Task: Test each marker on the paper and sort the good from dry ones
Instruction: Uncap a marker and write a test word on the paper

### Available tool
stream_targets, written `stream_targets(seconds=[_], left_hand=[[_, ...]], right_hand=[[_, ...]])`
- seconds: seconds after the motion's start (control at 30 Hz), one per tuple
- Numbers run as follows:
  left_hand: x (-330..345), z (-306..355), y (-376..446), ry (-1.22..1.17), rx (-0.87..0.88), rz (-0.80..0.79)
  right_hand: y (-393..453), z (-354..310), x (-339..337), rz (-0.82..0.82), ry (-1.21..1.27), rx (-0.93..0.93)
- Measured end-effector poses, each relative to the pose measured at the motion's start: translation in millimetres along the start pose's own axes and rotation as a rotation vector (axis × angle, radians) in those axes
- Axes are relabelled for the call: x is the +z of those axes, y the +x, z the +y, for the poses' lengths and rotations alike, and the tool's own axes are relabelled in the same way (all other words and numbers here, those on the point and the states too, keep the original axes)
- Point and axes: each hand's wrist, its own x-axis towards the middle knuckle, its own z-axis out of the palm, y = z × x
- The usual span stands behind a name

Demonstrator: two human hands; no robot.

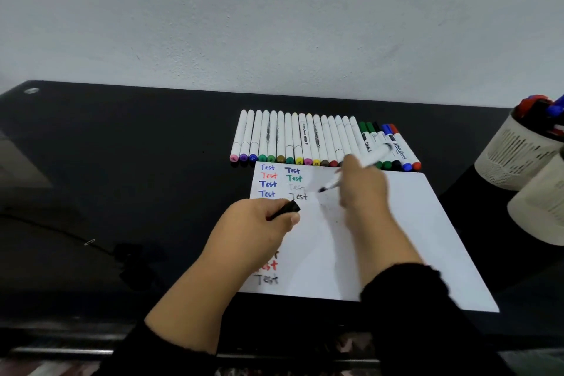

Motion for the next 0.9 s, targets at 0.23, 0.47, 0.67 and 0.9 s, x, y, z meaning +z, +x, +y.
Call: stream_targets(seconds=[0.23, 0.47, 0.67, 0.9], left_hand=[[4, 3, 7, 0.029, -0.001, 0.057], [-1, -1, 10, -0.051, -0.005, 0.095], [-2, -4, 13, -0.041, 0.001, 0.112], [-9, -8, 18, -0.015, -0.02, 0.107]], right_hand=[[-3, 1, -4, -0.008, 0.147, 0.063], [-10, 8, -13, -0.019, 0.141, 0.03], [-13, 13, -6, -0.049, 0.125, -0.065], [-15, 16, -3, -0.112, -0.023, -0.203]])
